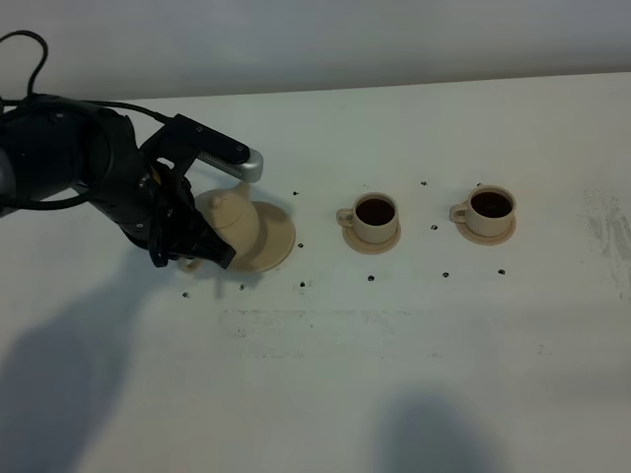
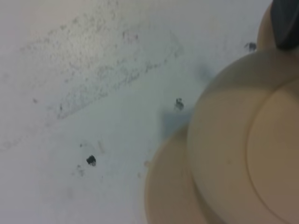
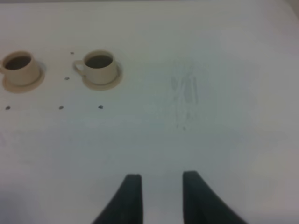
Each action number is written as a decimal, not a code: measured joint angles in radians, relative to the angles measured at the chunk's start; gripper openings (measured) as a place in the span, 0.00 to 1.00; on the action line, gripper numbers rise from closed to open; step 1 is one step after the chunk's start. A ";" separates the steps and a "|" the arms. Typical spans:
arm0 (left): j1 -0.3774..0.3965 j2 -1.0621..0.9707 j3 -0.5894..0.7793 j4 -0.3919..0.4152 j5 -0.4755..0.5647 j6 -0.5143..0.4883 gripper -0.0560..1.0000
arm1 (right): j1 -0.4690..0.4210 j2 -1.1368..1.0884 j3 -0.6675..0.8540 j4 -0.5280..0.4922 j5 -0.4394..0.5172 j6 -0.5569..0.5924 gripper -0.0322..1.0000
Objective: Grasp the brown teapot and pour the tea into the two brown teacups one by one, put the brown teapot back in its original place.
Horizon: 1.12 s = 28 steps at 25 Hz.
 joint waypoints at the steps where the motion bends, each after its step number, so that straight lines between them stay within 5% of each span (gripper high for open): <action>1: 0.000 0.011 -0.006 0.000 -0.001 0.000 0.16 | 0.000 0.000 0.000 0.000 0.000 0.000 0.25; 28: -0.002 0.111 -0.033 -0.025 -0.085 0.008 0.19 | 0.000 0.000 0.000 0.000 0.000 0.000 0.25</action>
